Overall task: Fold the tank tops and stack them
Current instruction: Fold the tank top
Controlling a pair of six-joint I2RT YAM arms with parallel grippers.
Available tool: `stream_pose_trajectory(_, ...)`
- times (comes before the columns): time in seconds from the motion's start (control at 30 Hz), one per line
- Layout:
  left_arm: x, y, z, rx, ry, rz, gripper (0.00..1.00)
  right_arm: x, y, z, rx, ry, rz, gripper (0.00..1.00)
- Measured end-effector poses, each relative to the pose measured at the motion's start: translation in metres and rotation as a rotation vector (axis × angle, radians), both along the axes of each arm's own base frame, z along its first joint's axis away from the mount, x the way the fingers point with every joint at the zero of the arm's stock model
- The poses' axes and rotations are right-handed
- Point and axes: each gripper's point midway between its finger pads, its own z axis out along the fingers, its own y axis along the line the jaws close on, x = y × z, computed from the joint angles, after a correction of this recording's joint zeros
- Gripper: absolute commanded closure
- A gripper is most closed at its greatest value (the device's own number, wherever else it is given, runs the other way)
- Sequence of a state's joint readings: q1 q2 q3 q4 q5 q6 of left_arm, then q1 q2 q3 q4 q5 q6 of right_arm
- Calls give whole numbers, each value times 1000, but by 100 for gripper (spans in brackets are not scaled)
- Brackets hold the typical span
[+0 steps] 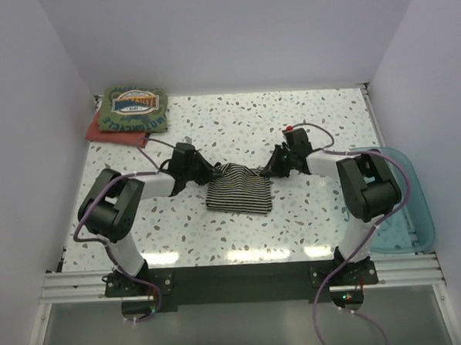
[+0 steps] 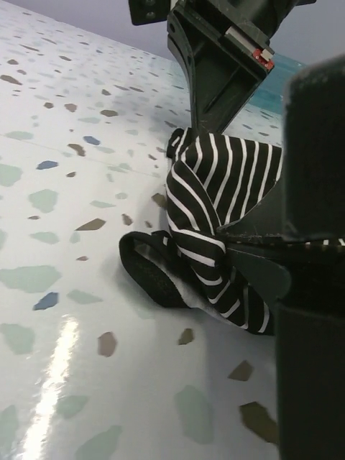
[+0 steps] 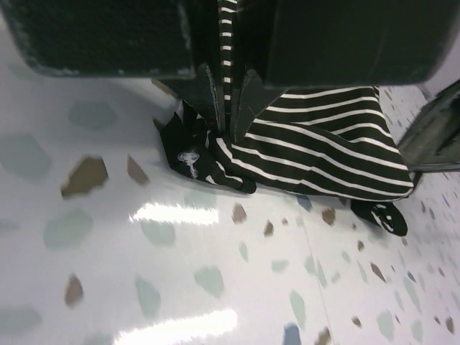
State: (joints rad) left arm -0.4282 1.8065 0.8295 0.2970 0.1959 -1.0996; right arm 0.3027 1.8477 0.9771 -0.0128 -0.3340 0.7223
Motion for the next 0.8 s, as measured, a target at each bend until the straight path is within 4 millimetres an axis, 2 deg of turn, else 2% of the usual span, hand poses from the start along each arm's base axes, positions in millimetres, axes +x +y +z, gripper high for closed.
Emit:
stream_pose_trajectory(0.07, -11, 0, 10, 9, -7, -8, 100, -15, -4, 2, -6, 6, 1, 100)
stream_pose_trajectory(0.17, -13, -3, 34, 4, -56, -21, 100, -33, -13, 5, -24, 31, -8, 100)
stream_pose_trajectory(0.23, -16, -7, 49, -6, -84, -32, 100, -39, -16, 11, -32, 31, -13, 100)
stream_pose_trajectory(0.3, -17, -8, 59, -13, -104, -37, 100, -39, -17, 22, -31, 13, -17, 100)
stream_pose_trajectory(0.43, -8, -6, 65, -7, -115, -31, 100, -33, -19, 37, -27, -12, -29, 100)
stream_pose_trajectory(0.57, 14, -7, 65, -13, -121, -32, 100, -16, -25, 41, -11, -18, -63, 100)
stream_pose_trajectory(0.6, 21, -9, 63, -16, -121, -34, 100, -10, -27, 40, -8, -17, -75, 97)
stream_pose_trajectory(0.63, 28, -10, 61, -18, -123, -36, 96, -4, -29, 37, -5, -12, -87, 83)
stream_pose_trajectory(0.67, 34, -11, 56, -19, -123, -40, 94, 3, -30, 34, -2, -6, -100, 75)
stream_pose_trajectory(0.7, 40, -12, 51, -22, -119, -47, 89, 9, -32, 29, -4, 2, -108, 65)
stream_pose_trajectory(0.73, 45, -13, 47, -23, -119, -49, 78, 14, -33, 22, -8, 15, -113, 48)
stream_pose_trajectory(0.8, 57, -9, 32, -29, -115, -46, 68, 23, -38, 10, -17, 36, -126, 37)
